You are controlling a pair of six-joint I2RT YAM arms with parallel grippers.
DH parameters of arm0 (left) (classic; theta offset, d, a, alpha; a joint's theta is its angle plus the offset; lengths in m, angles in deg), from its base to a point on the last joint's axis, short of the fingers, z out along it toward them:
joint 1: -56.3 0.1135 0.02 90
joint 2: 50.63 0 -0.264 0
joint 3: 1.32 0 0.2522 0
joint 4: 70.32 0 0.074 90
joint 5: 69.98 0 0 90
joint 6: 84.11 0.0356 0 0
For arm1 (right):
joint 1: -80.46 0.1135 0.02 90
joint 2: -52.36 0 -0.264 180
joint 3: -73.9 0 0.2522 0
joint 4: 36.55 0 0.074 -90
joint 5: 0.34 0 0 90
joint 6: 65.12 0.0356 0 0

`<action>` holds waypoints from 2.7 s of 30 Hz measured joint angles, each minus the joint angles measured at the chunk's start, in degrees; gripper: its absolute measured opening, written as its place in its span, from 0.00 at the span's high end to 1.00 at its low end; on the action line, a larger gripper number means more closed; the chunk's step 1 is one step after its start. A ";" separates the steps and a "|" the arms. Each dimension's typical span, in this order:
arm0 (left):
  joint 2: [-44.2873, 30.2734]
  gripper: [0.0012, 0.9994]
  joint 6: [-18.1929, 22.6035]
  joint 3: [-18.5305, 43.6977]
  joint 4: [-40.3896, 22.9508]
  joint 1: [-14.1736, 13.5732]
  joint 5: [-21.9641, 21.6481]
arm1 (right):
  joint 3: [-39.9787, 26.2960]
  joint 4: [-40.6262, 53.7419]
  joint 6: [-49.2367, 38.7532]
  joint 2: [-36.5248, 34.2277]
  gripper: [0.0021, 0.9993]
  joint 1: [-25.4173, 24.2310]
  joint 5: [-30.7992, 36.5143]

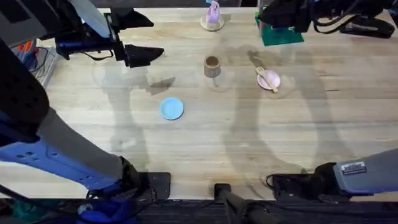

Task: Pick up a utensil and set it on the pink plate, then put the other utensil in the container.

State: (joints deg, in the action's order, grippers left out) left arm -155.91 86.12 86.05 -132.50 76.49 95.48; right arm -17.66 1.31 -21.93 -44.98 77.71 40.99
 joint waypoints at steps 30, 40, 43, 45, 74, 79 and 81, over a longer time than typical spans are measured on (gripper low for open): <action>-10.34 0.01 0.40 0.20 4.94 -2.72 9.03 | 4.72 -14.53 -6.18 -10.74 0.97 1.18 -22.88; -10.34 0.01 0.40 0.24 4.95 -2.97 9.03 | 4.75 -16.43 -13.08 -13.96 0.97 4.03 -30.77; -10.34 0.01 0.41 0.26 4.94 -2.97 9.03 | 4.76 -18.26 -13.90 -13.98 0.97 5.34 -31.53; -10.34 0.01 0.42 0.26 4.94 -2.97 9.03 | 4.76 -19.20 -14.25 -13.97 0.97 6.31 -31.82; -10.34 0.01 0.42 0.28 4.96 -2.97 9.03 | 4.79 -23.99 -14.99 -13.95 0.97 11.48 -27.56; -10.34 0.01 0.39 0.28 4.94 -2.97 9.03 | 4.79 -24.51 -14.98 -13.98 0.97 12.40 -27.17; -10.34 0.01 0.42 0.28 4.94 -2.97 9.03 | 4.79 -24.57 -14.98 -13.97 0.97 13.49 -27.09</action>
State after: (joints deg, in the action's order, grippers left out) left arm -166.24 86.53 86.33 -127.56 73.51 104.51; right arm -12.88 -23.26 -36.90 -58.95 91.20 13.90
